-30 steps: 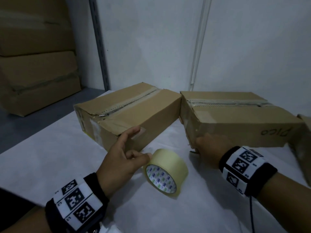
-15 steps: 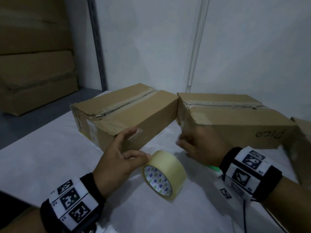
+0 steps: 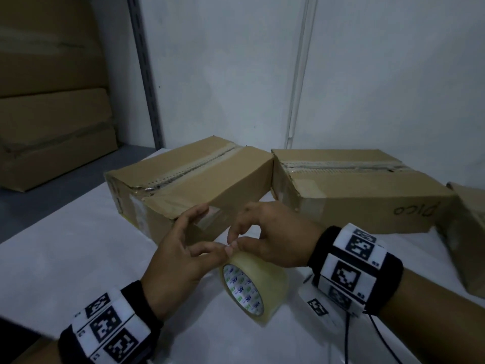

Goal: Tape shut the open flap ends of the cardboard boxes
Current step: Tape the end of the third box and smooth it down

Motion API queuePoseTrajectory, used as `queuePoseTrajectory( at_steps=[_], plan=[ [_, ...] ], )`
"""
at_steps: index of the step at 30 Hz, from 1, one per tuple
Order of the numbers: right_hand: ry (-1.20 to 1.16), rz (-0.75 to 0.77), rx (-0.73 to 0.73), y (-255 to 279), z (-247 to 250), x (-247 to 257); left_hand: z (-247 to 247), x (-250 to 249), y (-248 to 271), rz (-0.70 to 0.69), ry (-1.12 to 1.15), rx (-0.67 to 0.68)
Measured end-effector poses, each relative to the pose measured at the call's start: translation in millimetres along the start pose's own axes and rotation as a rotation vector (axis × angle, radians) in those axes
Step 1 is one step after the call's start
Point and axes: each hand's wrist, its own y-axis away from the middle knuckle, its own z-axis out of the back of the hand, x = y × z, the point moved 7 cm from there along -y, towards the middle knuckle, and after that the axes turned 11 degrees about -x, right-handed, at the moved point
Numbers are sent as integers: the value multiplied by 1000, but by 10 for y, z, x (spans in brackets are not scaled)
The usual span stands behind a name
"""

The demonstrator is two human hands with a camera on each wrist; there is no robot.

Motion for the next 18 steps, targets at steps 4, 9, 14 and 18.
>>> queuePoseTrajectory(
  at_steps=[4, 9, 14, 18],
  plan=[
    [-14, -123, 66, 71, -49, -59, -7, -28, 21, -6, -27, 4],
    [3, -371, 47, 333, -57, -339, 39, -14, 24, 14, 8, -55],
    [-313, -469, 160, 655, -37, -388, 125, 20, -1, -32, -78, -119],
    [-246, -413, 19, 814, 288, -450, 150, 1, 12, -97, -168, -158]
  ],
)
